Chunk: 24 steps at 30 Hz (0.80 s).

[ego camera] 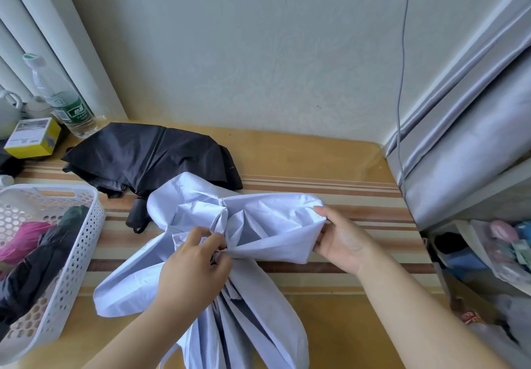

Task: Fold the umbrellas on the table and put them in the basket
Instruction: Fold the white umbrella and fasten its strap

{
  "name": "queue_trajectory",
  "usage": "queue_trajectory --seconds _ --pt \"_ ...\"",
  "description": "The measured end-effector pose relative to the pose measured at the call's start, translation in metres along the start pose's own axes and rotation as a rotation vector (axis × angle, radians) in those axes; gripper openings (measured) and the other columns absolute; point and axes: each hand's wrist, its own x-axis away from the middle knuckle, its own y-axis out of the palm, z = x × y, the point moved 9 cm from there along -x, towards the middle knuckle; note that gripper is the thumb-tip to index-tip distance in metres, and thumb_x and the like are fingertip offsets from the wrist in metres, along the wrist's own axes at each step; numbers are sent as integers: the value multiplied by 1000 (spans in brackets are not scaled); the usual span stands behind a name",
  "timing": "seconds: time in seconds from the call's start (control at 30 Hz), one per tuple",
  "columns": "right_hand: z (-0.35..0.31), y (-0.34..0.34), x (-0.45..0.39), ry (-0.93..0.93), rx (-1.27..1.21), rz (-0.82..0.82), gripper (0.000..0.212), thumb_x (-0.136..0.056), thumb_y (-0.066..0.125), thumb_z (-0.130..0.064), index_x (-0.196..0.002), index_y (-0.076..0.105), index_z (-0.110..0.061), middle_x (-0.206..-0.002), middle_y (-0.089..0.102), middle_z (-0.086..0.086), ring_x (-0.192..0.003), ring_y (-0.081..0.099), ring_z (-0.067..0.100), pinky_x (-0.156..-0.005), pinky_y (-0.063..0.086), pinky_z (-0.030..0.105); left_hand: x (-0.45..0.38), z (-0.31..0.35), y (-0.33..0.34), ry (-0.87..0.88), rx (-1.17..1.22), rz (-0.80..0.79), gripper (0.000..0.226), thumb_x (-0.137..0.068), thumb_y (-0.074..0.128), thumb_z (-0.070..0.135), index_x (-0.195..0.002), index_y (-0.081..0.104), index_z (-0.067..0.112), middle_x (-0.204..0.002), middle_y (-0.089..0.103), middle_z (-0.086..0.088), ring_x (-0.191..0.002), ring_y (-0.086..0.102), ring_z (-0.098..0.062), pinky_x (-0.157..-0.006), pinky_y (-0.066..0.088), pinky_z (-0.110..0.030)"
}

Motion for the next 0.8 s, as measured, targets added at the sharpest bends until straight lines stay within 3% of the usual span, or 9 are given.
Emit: queue_trajectory --seconds 0.1,0.2,0.33,0.5,0.63,0.73,0.8 --pt "-5 -1 1 -24 -38 -29 36 -76 69 -16 -112 66 -10 -105 71 10 -93 68 21 -83 55 34 -1 -1 -1 -59 8 -24 6 -85 55 21 -82 59 25 -101 49 15 -76 54 -17 -50 40 -24" --pt "-22 -3 2 -87 -82 -21 24 -76 67 -14 -99 68 -11 -92 73 5 -82 70 16 -72 58 28 -2 0 -1 -81 8 -22 6 -86 55 23 -81 59 24 -100 49 13 -77 55 -19 -51 42 -26" --pt "-33 -8 3 -86 98 1 9 -83 64 -10 -91 65 -8 -89 70 7 -73 69 14 -62 57 24 -3 3 -3 -70 -17 14 10 -86 55 25 -78 60 23 -100 51 12 -75 55 -20 -51 44 -27" --pt "-15 6 11 79 310 -201 45 -59 90 -22 -92 66 -3 -101 71 18 -88 69 27 -72 59 35 -3 9 -3 0 -37 46 12 -83 63 22 -71 60 23 -96 55 8 -69 54 -23 -45 41 -25" --pt "-13 4 9 70 305 -171 35 -81 71 -18 -112 64 -3 -113 66 22 -96 66 29 -76 58 37 -1 13 0 83 -63 42 17 -77 71 23 -66 58 24 -88 58 5 -57 55 -26 -40 30 -16" --pt "-13 6 9 64 275 -183 31 -85 67 -10 -114 62 -1 -109 67 21 -93 67 29 -75 58 36 -1 13 0 99 -66 53 12 -72 64 24 -64 56 24 -86 57 5 -53 53 -24 -39 29 -14" --pt "-23 -8 4 -5 204 -98 28 -84 61 -4 -112 64 -1 -100 70 17 -84 69 25 -71 58 34 -2 11 0 79 -50 64 7 -71 60 23 -64 56 23 -85 57 7 -55 50 -21 -40 28 -14"
